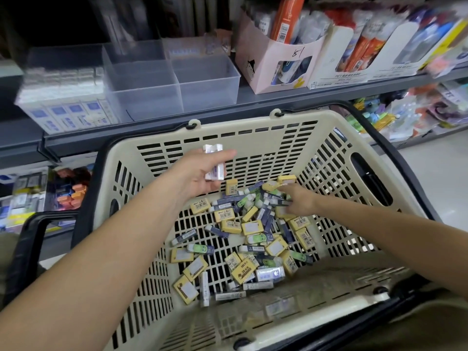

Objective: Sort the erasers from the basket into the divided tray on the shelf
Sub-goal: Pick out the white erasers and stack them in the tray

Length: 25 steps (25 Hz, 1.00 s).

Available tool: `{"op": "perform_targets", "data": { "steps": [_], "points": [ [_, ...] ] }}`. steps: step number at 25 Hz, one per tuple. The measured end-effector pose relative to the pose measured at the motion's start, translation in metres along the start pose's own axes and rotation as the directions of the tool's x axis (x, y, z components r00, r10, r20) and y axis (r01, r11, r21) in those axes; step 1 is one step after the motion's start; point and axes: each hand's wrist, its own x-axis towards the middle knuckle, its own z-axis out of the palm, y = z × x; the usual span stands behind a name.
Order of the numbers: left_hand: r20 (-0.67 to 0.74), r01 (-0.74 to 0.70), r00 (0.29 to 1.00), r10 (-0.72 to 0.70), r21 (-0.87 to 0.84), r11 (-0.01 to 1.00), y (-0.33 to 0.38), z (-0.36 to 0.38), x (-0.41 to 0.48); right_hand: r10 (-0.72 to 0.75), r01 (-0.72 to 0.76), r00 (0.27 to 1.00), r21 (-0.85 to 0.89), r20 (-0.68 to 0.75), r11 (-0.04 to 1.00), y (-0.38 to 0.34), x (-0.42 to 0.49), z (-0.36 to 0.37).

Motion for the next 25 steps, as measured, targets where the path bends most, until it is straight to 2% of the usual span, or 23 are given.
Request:
{"op": "perform_targets", "data": {
  "steps": [3,6,8,10,11,13,14,16,18,20,25],
  "points": [
    [0.037,-0.069,0.997,0.062,0.245,0.967,0.011,-0.019,-0.014,-0.123,0.121,0.992,0.082,0.031,0.989,0.009,-0.009,-0.014],
    [0.017,-0.124,0.992,0.125,0.291,0.949,0.015,-0.042,-0.031,-0.074,0.077,0.996,0.067,-0.047,0.995,0.012,-0.014,-0.021],
    [-0.021,-0.118,0.991,0.129,0.285,0.951,0.012,-0.055,-0.042,-0.022,0.022,0.999,0.01,0.049,1.0,-0.001,-0.011,-0.007],
    [-0.015,-0.116,0.992,0.126,0.284,0.952,0.005,-0.066,-0.051,-0.044,0.059,0.984,-0.084,0.175,0.995,-0.015,-0.011,0.005],
    [0.0,-0.118,0.992,0.123,0.282,0.952,0.001,-0.071,-0.055,-0.092,0.102,0.973,-0.037,0.213,0.994,-0.019,-0.013,0.003],
    [0.018,-0.117,0.993,0.116,0.27,0.956,-0.004,-0.077,-0.059,-0.196,0.148,0.952,0.204,0.237,0.968,-0.027,-0.022,-0.007],
    [0.016,-0.12,0.993,0.119,0.263,0.957,-0.005,-0.079,-0.061,-0.238,0.18,0.944,0.246,0.23,0.952,-0.034,-0.026,-0.007],
    [0.017,-0.151,0.988,0.151,0.214,0.965,-0.006,-0.08,-0.064,-0.353,0.343,0.91,0.085,0.216,0.936,-0.058,-0.028,0.009],
    [0.012,-0.185,0.983,0.185,0.125,0.975,-0.004,-0.08,-0.066,-0.483,0.512,0.838,-0.057,0.254,0.857,-0.086,-0.021,0.042],
    [0.004,-0.204,0.979,0.205,0.116,0.972,-0.003,-0.08,-0.068,-0.574,0.639,0.75,-0.135,0.33,0.757,-0.113,-0.016,0.068],
    [0.015,-0.213,0.977,0.213,0.144,0.966,-0.003,-0.08,-0.069,-0.629,0.77,0.638,-0.357,0.444,0.529,-0.134,-0.017,0.103]
  ]
}}
